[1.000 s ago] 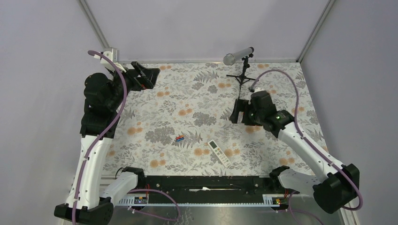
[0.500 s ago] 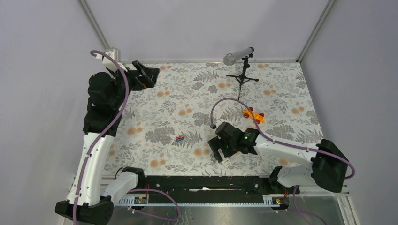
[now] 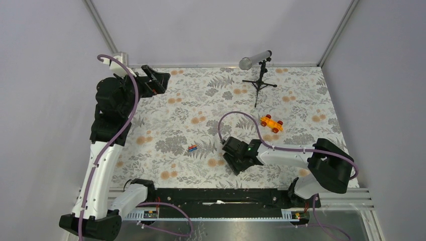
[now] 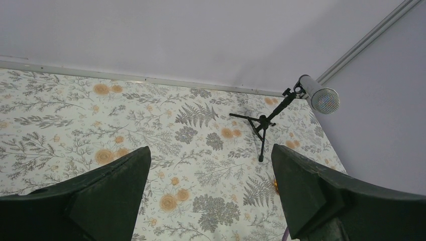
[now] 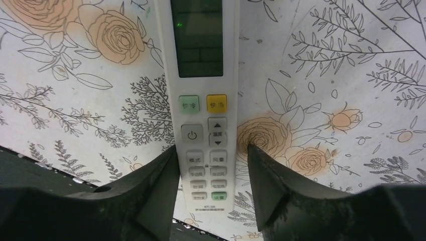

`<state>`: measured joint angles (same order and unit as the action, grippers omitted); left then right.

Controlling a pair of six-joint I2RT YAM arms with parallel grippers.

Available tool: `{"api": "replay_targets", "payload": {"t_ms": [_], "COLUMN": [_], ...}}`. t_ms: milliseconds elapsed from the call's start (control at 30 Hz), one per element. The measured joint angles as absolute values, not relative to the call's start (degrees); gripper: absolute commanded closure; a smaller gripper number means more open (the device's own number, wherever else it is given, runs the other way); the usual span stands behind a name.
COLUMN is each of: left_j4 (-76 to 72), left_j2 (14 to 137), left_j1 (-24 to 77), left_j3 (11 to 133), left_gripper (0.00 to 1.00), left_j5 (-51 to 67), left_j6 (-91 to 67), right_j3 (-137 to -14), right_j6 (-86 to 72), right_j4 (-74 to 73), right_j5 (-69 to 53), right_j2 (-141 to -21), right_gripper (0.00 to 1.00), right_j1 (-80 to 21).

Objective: Load the batteries into the remote control

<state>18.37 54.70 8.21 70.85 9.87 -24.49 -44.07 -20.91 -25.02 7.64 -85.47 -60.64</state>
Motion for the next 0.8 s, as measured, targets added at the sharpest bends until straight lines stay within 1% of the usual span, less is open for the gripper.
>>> {"api": "replay_targets", "payload": {"t_ms": [67, 100, 167, 200, 233, 333, 433, 567, 700, 800], "left_j4": [18.4, 18.4, 18.4, 18.4, 18.3, 16.8, 12.2, 8.7, 7.2, 5.6], "left_j2": [54.7, 54.7, 54.6, 54.6, 54.4, 53.2, 50.2, 48.0, 50.9, 53.5], "left_j1": [8.2, 8.2, 8.2, 8.2, 8.2, 8.2, 8.2, 8.2, 8.2, 8.2], "left_j3": [70.7, 70.6, 70.6, 70.5, 70.3, 67.9, 60.4, 50.9, 49.8, 49.9], "left_gripper": [0.01, 0.01, 0.01, 0.01, 0.01, 0.01, 0.01, 0.01, 0.01, 0.01], "left_j5": [9.6, 9.5, 9.2, 9.1, 9.0, 9.0, 8.5, 7.2, 8.9, 12.5], "left_j6": [-24.5, -24.5, -24.5, -24.6, -24.6, -24.4, -24.5, -26.0, -28.2, -30.5], "right_j3": [-44.1, -44.1, -44.2, -44.4, -44.4, -44.8, -46.8, -51.0, -53.4, -55.2], "right_j6": [-20.7, -20.6, -20.6, -20.8, -20.6, -20.3, -19.4, -18.5, -19.2, -20.4], "right_j4": [-25.0, -25.0, -25.0, -24.9, -24.9, -25.0, -24.9, -22.6, -18.2, -15.5], "right_j5": [8.1, 8.5, 8.9, 9.2, 9.6, 10.0, 9.2, 5.0, -1.7, -6.8], "right_j2": [-85.6, -85.7, -85.8, -85.9, -86.0, -86.0, -86.0, -85.5, -82.2, -80.3], "right_gripper": [0.58, 0.66, 0.76, 0.81, 0.83, 0.85, 0.85, 0.86, 0.87, 0.89], "right_j1": [-60.8, -60.8, -60.8, -60.8, -60.8, -60.8, -60.0, -54.4, -46.6, -43.9]}}
